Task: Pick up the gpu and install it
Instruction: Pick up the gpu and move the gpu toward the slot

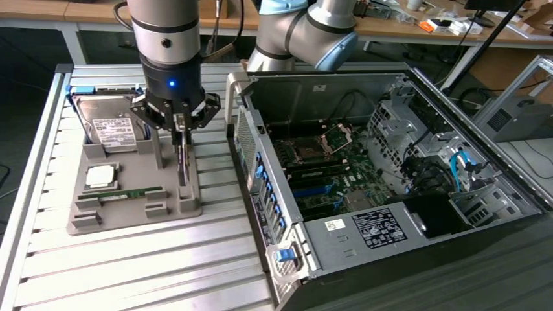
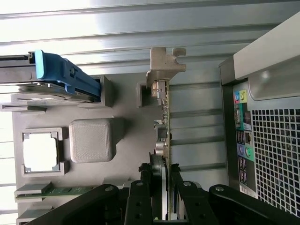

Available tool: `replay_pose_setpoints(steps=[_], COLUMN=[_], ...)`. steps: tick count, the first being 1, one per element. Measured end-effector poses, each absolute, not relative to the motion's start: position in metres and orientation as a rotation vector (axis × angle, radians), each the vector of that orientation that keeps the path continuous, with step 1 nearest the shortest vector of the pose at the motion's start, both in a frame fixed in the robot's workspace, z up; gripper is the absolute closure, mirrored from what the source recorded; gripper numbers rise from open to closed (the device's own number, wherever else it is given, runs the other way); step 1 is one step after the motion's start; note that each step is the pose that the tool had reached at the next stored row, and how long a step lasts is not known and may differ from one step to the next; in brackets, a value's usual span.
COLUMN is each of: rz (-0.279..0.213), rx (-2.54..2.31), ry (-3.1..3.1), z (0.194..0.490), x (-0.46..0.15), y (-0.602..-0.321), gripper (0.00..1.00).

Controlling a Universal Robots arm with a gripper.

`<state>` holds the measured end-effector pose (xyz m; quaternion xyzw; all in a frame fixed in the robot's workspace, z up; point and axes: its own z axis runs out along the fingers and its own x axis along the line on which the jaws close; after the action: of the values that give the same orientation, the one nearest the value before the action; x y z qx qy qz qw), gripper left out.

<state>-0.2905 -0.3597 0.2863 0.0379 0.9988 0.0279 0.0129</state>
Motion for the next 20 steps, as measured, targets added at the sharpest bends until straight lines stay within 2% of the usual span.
replay_pose_setpoints(steps=[20], rz=[0.087], rx=[0.118], ry=[3.113], z=[0.2934], x=[-0.2905], y=[-0.3597], gripper=[0.73])
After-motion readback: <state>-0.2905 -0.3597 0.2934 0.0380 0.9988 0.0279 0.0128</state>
